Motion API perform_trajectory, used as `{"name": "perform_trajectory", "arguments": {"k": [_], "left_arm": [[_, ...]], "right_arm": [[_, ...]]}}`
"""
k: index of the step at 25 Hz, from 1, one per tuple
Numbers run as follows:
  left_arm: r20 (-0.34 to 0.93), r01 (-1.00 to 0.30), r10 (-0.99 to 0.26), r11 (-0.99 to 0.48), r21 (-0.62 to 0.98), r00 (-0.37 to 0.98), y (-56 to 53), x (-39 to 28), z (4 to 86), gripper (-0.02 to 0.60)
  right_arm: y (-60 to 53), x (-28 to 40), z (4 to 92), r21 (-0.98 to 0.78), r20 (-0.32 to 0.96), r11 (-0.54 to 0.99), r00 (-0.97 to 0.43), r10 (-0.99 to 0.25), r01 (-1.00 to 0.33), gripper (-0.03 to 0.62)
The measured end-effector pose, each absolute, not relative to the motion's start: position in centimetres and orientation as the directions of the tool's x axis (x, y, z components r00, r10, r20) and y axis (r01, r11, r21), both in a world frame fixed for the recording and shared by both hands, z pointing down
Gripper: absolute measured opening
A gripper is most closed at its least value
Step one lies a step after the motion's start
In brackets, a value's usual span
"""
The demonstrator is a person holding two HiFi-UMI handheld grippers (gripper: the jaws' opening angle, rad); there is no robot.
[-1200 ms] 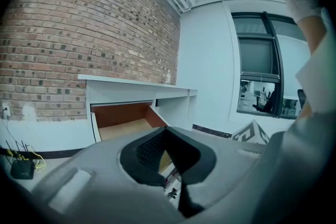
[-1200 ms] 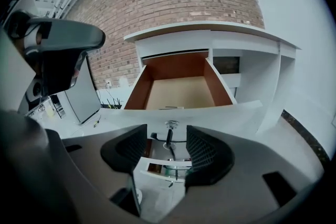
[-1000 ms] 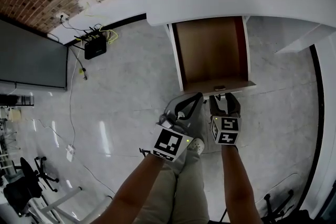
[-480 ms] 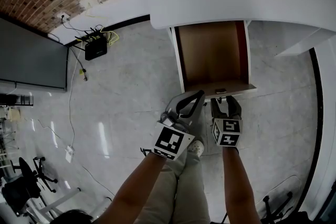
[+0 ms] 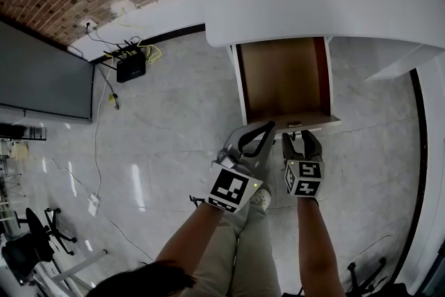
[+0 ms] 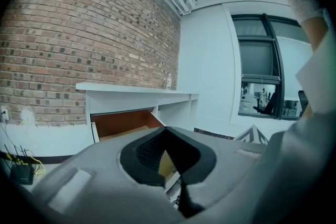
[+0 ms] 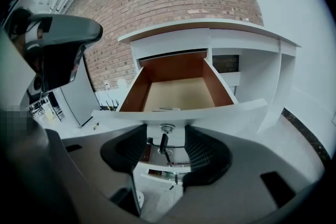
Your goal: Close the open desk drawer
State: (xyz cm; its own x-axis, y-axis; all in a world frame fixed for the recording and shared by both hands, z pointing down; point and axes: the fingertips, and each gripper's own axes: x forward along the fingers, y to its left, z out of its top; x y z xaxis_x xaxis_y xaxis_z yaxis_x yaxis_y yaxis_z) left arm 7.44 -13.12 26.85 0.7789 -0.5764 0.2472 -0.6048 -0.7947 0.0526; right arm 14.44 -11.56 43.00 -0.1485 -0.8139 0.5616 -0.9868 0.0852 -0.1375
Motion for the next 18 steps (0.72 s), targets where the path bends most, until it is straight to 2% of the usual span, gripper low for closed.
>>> {"name": "perform_trajectory", "arguments": {"k": [18], "left_arm": [[0.224, -0.644, -0.616, -0.761, 0.078, 0.755, -14.9, 6.7, 23.2, 0.005]], "right_arm": [[-14.2, 14.8, 36.6, -0.105, 0.510, 0.115, -0.153, -0.847, -0.988, 0.216]]}}
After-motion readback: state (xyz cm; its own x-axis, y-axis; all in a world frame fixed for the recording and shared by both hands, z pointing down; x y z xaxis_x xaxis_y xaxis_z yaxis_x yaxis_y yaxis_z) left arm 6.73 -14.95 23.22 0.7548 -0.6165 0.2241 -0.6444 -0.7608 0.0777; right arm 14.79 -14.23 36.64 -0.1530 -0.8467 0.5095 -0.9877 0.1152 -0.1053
